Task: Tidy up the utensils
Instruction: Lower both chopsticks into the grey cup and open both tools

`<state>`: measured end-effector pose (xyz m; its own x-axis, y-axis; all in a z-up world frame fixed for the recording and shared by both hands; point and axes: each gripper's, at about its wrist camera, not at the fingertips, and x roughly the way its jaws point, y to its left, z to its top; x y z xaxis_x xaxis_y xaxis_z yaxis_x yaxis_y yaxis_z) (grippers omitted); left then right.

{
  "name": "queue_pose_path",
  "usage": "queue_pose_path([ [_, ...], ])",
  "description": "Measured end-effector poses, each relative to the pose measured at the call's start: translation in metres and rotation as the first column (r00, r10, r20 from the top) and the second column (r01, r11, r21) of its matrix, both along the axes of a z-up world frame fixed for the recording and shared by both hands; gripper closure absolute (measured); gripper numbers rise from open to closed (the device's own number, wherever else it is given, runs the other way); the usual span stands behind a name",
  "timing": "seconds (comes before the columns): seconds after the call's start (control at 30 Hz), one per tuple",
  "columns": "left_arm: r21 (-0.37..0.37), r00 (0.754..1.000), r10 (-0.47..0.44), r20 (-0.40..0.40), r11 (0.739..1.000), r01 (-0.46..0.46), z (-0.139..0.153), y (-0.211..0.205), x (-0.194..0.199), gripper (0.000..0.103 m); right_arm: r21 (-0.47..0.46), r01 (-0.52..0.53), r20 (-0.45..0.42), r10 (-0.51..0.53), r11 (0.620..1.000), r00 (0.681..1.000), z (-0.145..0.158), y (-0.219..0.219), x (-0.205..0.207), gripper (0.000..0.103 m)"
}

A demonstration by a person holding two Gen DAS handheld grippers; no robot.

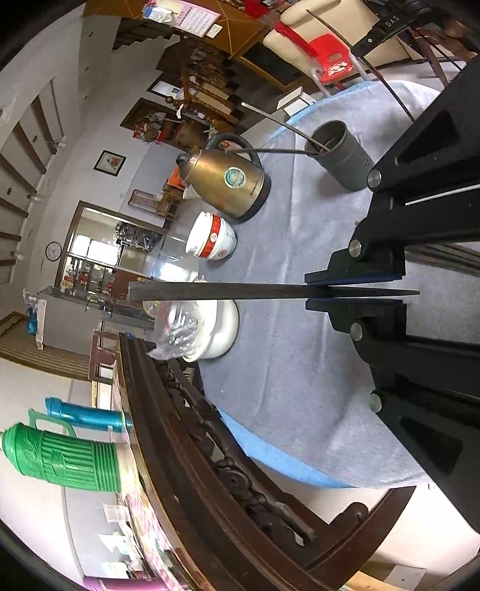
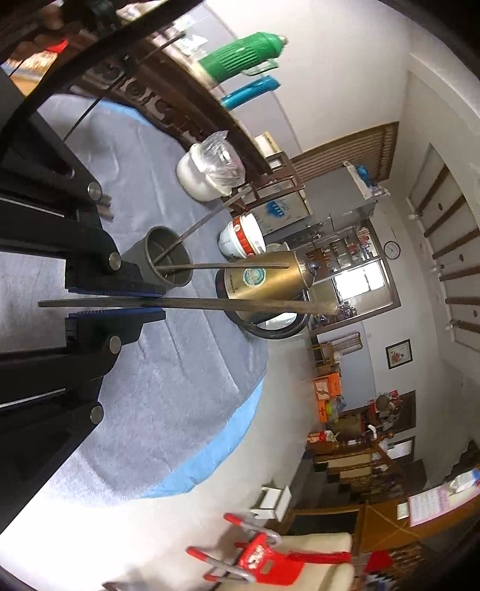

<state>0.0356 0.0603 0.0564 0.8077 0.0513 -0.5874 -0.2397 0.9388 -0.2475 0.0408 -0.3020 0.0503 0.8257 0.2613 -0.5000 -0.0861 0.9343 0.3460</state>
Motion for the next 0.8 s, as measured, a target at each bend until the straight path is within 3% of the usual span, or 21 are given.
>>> queue_pose_path([
  [0.33, -0.031, 0.997, -0.057, 0.042, 0.998, 0.058, 0.024, -0.014, 0.009, 0.096, 0.058, -0.002, 0.042, -0.001, 0.998, 0.999, 0.024, -0.007, 0.004, 0.097],
  [0.47, -0.101, 0.994, -0.079, 0.078, 0.991, 0.086, 0.039, -0.012, 0.013, 0.096, 0.08, -0.004, 0.064, -0.002, 0.997, 0.998, 0.034, -0.011, 0.004, 0.097],
  [0.63, -0.213, 0.982, -0.134, 0.132, 0.964, 0.16, 0.059, -0.016, 0.029, 0.096, 0.11, -0.002, 0.117, -0.011, 0.994, 0.993, 0.058, -0.018, 0.009, 0.097],
  [0.8, -0.254, 0.972, -0.151, 0.179, 0.947, 0.194, 0.072, -0.031, 0.049, 0.096, 0.141, -0.006, 0.158, -0.017, 0.99, 0.987, 0.077, -0.018, 0.025, 0.097],
])
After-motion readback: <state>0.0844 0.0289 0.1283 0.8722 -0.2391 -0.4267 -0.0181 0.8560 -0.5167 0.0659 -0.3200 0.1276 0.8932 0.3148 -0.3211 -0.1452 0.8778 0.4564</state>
